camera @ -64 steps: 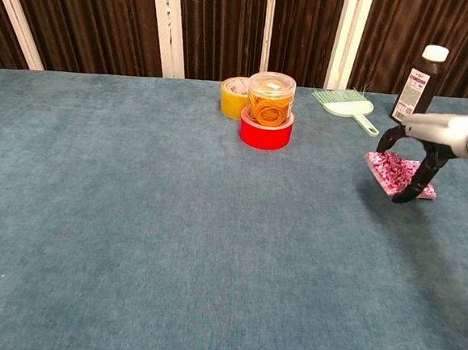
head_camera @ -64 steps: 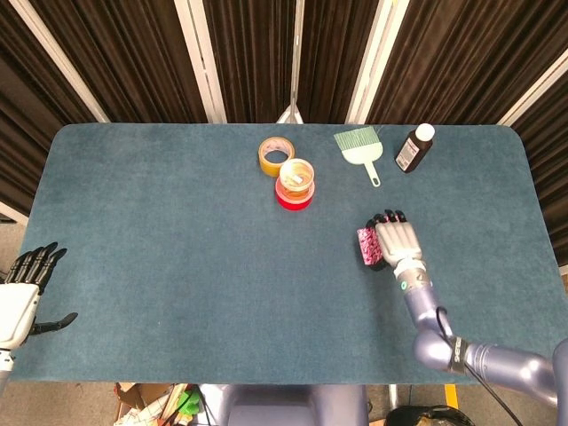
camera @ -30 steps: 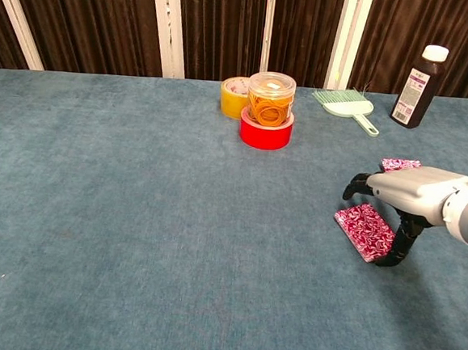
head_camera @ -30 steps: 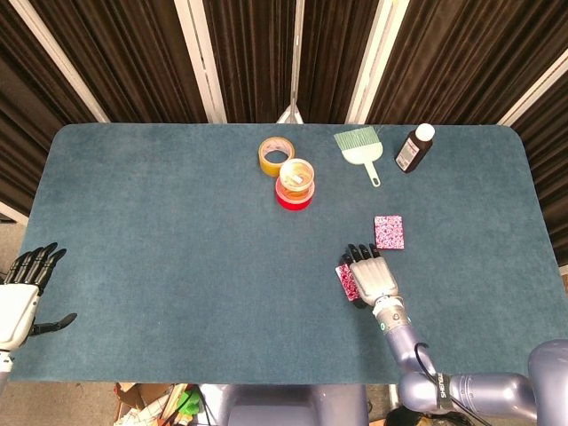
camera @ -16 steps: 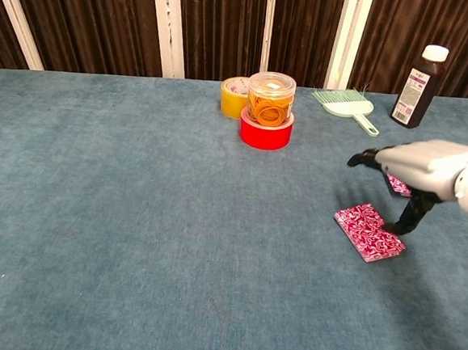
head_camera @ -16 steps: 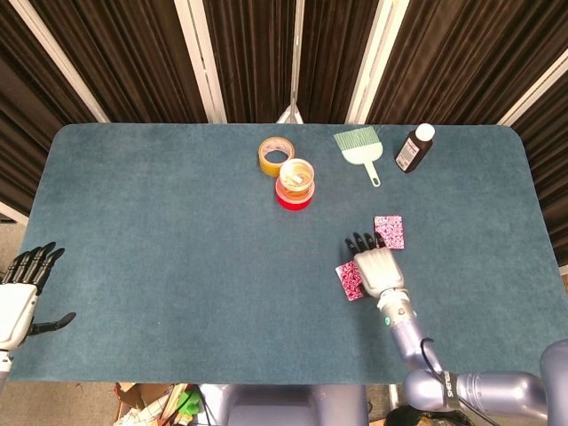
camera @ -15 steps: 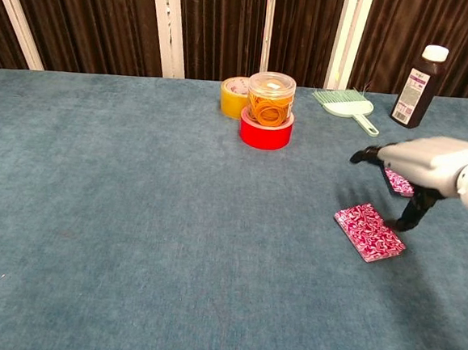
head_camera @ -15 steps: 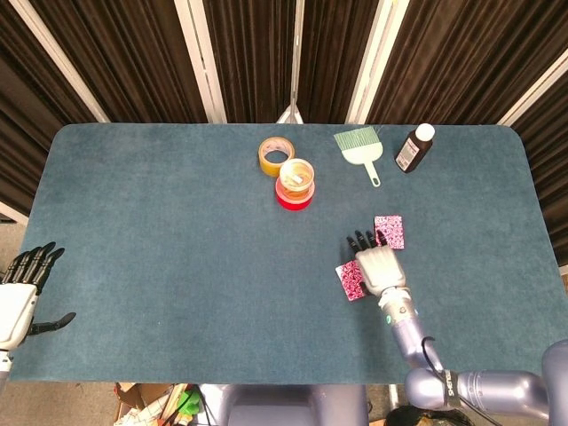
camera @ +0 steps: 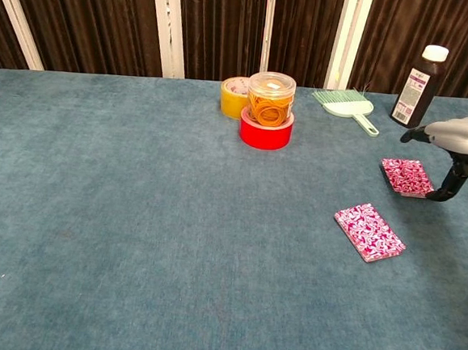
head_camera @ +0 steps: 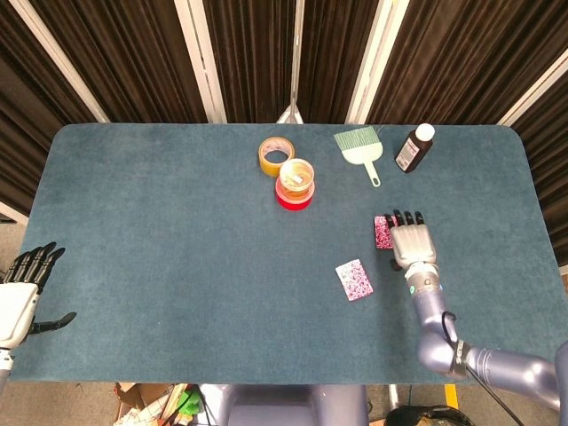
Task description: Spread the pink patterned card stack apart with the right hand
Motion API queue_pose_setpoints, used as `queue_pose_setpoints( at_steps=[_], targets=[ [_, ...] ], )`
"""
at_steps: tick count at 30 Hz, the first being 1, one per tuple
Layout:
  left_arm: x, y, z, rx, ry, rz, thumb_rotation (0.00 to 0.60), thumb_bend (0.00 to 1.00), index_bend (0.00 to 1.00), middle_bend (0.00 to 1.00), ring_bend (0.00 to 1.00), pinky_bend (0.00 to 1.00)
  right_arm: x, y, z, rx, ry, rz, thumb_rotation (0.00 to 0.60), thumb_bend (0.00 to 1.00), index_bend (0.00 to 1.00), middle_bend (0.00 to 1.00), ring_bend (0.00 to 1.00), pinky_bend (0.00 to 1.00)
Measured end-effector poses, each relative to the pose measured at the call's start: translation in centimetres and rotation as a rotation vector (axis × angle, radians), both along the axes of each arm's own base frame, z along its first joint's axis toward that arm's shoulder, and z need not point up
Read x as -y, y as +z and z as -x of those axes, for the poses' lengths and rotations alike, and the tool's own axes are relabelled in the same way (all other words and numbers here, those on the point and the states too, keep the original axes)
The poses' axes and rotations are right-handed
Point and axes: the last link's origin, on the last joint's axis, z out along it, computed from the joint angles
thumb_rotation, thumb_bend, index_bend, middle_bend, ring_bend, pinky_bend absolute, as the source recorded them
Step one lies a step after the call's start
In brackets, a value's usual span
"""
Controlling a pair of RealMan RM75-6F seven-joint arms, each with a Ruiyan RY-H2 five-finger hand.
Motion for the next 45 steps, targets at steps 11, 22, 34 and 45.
queue_pose_setpoints(
  at_steps=[11,22,34,45],
  targets=[
    [-0.2,0.0,0.2,0.005,0.014,0.006,0.6,0.0,0.0,0.0,0.0,0.04,2.3,-1.4,0.9,0.013,-0.072,-0.024,0.6,0.32,0.03,0.0,0.0,0.0],
    [-0.2,0.1,0.3,0.009,0.021,0.012,0.6,0.0,0.0,0.0,0.0,0.04,3.4,-2.3,0.7,0.012,-0.081,-0.024,0.6,0.32,0.03,0.0,0.0,0.0],
    [-0.2,0.1,0.3,0.01,0.022,0.012,0.6,0.0,0.0,0.0,0.0,0.04,3.8,-2.7,1.1,0.003,-0.098,-0.029,0.6,0.32,0.03,0.0,0.0,0.0],
    [-0.2,0.1,0.3,0.008,0.024,0.012,0.6,0.0,0.0,0.0,0.0,0.04,4.4,-2.8,1.6,0.008,-0.107,-0.008,0.6,0.32,0.18,0.0,0.0,0.0]
  ],
)
